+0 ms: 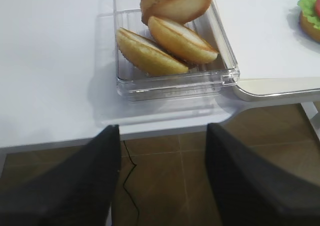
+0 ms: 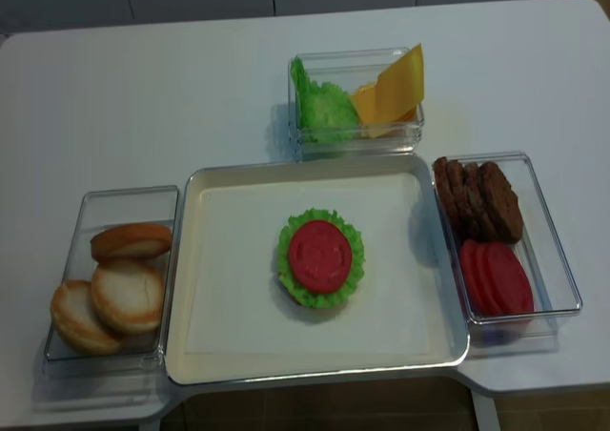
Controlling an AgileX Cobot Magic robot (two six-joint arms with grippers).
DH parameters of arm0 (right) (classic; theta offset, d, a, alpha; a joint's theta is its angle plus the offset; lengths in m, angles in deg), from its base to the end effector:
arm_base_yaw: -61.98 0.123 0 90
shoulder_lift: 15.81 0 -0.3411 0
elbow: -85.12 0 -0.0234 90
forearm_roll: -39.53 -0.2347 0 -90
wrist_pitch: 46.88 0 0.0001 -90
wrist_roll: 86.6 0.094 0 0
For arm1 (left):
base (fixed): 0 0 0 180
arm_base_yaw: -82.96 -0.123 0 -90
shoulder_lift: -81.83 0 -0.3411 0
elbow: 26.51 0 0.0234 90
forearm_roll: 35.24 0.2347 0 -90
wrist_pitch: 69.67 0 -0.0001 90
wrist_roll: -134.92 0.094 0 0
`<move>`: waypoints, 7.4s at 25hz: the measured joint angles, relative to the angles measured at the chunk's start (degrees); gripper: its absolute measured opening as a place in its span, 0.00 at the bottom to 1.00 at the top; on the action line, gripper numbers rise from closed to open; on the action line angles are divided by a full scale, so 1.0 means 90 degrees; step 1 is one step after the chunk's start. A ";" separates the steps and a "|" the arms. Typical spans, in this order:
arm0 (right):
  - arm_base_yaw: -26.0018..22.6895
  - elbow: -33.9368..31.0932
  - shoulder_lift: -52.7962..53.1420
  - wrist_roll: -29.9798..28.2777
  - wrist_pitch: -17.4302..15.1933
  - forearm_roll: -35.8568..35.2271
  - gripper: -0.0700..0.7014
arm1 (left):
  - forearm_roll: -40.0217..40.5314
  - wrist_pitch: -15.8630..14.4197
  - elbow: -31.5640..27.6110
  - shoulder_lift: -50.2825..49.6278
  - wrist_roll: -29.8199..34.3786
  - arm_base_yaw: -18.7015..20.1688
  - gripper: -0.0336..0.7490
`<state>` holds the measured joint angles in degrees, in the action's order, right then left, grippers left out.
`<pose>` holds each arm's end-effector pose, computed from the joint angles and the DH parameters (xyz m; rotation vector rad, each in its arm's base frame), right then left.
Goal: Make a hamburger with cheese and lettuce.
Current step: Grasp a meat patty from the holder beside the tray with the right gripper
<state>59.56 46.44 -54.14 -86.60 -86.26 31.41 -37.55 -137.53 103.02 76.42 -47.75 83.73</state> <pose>0.0402 0.0067 0.3688 0.0974 2.0247 0.1336 -0.0804 -0.0024 0.2539 -0.0307 2.1599 -0.0838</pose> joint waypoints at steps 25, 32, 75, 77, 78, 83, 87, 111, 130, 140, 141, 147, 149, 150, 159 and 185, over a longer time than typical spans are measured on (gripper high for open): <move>0.3173 0.4005 -0.5573 0.1664 -0.1483 0.2212 0.59 | 0.0000 0.0000 0.0000 0.0000 0.0000 0.0000 0.56; 0.3731 0.4973 -0.6851 0.1911 -0.2577 0.2502 0.55 | 0.0000 0.0000 0.0000 0.0000 0.0000 0.0000 0.56; 0.3778 0.5411 -0.8522 0.1969 -0.3441 0.3274 0.25 | 0.0000 0.0000 0.0000 0.0000 0.0000 0.0000 0.56; 0.3778 0.5415 -0.8522 0.1969 -0.3441 0.3274 0.22 | 0.0000 0.0000 0.0000 0.0000 0.0000 0.0000 0.56; 0.3778 0.5415 -0.8522 0.1969 -0.3441 0.3274 0.22 | 0.0000 0.0000 0.0000 0.0000 0.0000 0.0000 0.56; 0.3778 0.5425 -0.8522 0.2047 -0.3441 0.3262 0.21 | 0.0000 0.0000 0.0000 0.0000 0.0000 0.0000 0.56; 0.3778 0.5425 -0.8522 0.2062 -0.3441 0.3262 0.21 | 0.0000 0.0000 0.0000 0.0000 0.0000 0.0000 0.56; 0.3778 0.5425 -0.7967 0.2089 -0.3486 0.3130 0.17 | 0.0000 0.0000 0.0000 0.0000 0.0000 0.0000 0.56; 0.3778 0.5425 -0.7967 0.2288 -0.3473 0.3034 0.29 | 0.0000 0.0000 0.0000 0.0000 0.0000 0.0000 0.56; 0.3778 0.5425 -0.7967 0.1994 -0.3464 0.2763 0.58 | 0.0000 0.0000 0.0000 0.0000 0.0000 0.0000 0.56; 0.3778 0.5425 -0.7967 0.1994 -0.3464 0.2763 0.61 | 0.0000 0.0000 0.0000 0.0000 0.0000 0.0000 0.56; 0.3778 0.5425 -0.7967 0.2065 -0.3464 0.2856 0.59 | 0.0000 0.0000 0.0000 0.0000 0.0000 0.0000 0.56; 0.3778 0.5425 -0.8066 0.2065 -0.3464 0.2914 0.57 | 0.0000 0.0000 0.0000 0.0000 0.0000 0.0000 0.56; 0.3778 0.5425 -0.8142 0.2065 -0.3464 0.2914 0.56 | 0.0000 0.0000 0.0000 0.0000 0.0000 0.0000 0.56; 0.3778 0.5425 -0.8364 0.2078 -0.3448 0.2846 0.40 | 0.0000 0.0000 0.0000 0.0000 0.0000 0.0000 0.56; 0.3778 0.5425 -0.7637 0.2237 -0.3469 0.3081 0.23 | 0.0000 0.0000 0.0000 0.0000 0.0000 0.0000 0.56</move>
<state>93.56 95.27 -122.88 -66.46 -117.48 59.14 -37.55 -137.53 103.02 76.42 -47.75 83.73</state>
